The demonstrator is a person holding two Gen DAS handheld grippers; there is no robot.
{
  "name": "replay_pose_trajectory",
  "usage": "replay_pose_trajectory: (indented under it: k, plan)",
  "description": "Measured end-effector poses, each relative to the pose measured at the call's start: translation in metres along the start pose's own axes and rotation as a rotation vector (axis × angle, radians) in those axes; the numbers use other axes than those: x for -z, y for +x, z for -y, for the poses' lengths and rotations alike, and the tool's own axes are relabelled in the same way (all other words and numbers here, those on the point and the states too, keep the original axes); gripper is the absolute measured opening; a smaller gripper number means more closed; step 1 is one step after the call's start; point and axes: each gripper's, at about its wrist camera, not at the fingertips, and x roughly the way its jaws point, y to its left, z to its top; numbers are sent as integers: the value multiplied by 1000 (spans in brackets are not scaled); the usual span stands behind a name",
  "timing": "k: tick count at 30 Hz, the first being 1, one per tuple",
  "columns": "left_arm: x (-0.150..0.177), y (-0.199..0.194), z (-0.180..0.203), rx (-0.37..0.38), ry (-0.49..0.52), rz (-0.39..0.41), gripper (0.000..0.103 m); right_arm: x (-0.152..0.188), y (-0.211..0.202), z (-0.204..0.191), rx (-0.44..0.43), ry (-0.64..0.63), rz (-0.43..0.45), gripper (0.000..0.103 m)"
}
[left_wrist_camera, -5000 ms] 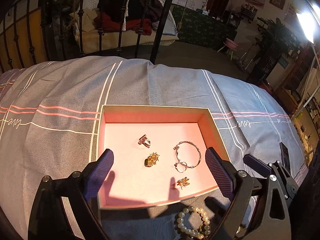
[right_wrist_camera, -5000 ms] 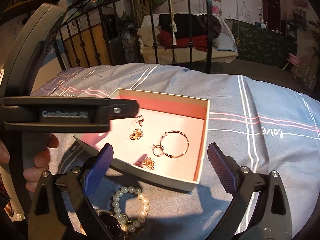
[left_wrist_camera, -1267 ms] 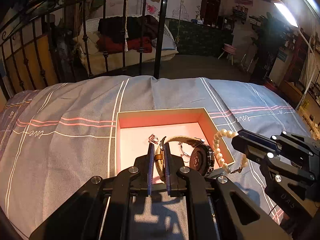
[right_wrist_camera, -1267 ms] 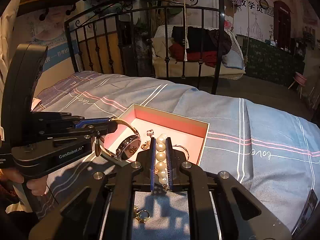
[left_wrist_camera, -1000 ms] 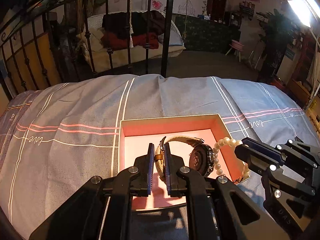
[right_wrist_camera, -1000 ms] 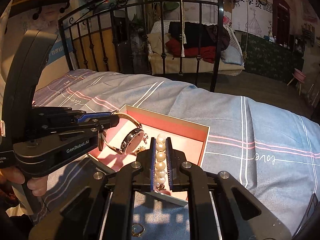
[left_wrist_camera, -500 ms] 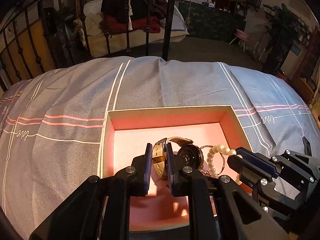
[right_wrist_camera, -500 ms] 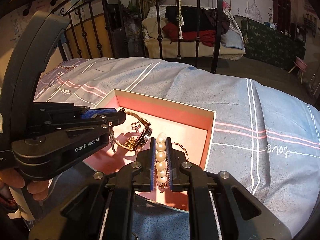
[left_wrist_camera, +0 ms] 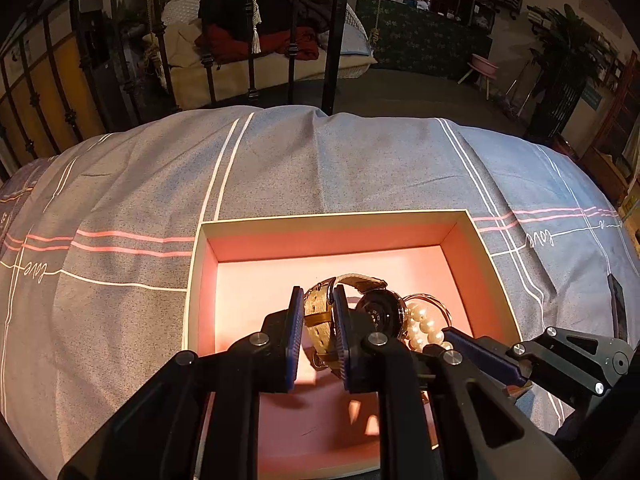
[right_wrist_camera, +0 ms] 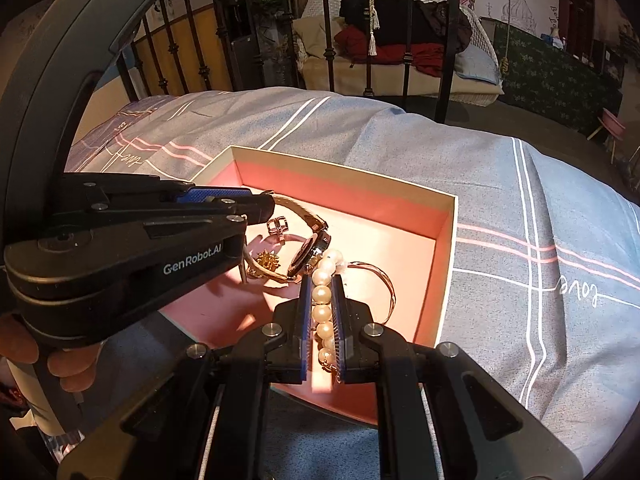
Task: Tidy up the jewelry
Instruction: 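Open left gripper to drop the watch while right gripper releases the pearl bracelet into the box, then move both grippers back to the two gold rings on the bedspread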
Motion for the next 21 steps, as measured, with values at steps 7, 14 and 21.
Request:
replay_pose_trajectory:
  k: [7, 14, 21]
  plan:
    - [-2, -10, 8, -24, 36, 40, 24, 1, -3, -3, -11, -5, 6, 11]
    - [-4, -21, 2, -66, 10, 73, 58, 1, -9, -9, -20, -22, 19, 49]
    - [-4, -38, 2, -87, 13, 131, 92, 0, -27, -16, 36, -38, 93, 88]
